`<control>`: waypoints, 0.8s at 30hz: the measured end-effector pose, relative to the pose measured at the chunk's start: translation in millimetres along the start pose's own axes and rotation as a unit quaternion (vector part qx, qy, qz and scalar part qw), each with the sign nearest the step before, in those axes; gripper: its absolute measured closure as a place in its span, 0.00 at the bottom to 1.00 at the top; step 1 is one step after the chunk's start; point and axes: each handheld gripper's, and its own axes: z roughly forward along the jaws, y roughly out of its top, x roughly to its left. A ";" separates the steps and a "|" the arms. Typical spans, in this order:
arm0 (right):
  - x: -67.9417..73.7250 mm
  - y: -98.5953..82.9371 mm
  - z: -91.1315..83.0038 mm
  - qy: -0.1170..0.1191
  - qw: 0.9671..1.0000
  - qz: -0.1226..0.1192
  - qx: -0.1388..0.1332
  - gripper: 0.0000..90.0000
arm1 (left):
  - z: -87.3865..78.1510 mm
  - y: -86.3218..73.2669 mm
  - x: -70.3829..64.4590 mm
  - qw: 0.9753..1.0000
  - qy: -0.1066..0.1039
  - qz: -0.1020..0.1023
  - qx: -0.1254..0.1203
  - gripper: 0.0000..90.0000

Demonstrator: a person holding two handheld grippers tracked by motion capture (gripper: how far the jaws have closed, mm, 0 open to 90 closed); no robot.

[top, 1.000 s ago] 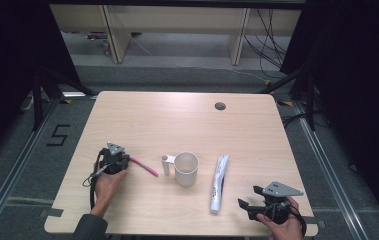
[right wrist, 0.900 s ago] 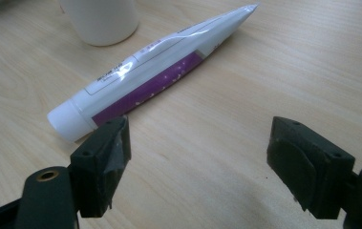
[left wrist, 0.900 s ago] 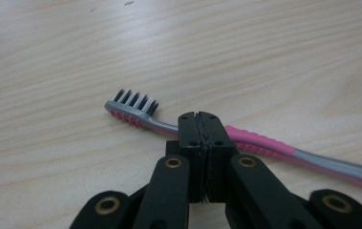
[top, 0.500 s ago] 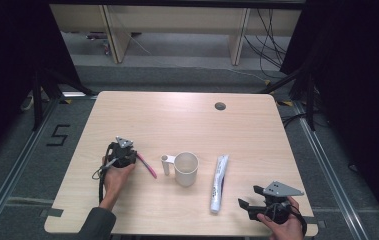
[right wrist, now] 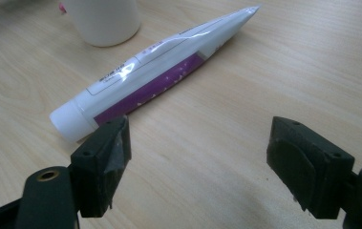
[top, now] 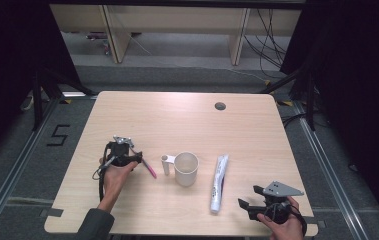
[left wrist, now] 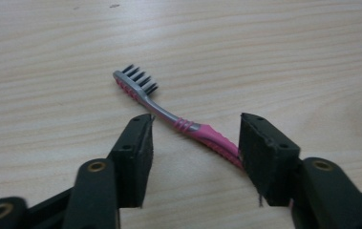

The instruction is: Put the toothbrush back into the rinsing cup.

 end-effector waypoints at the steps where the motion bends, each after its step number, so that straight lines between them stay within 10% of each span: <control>1: 0.1 0.0 0.1 0.000 1.000 0.001 -0.002 0.27 | 0.4 0.6 -1.6 1.000 -0.002 -0.002 0.006 0.45; 24: -2.8 0.9 -1.8 -0.007 1.000 -0.010 -0.010 0.27 | 11.4 -0.6 -14.9 0.998 -0.004 0.038 0.058 0.43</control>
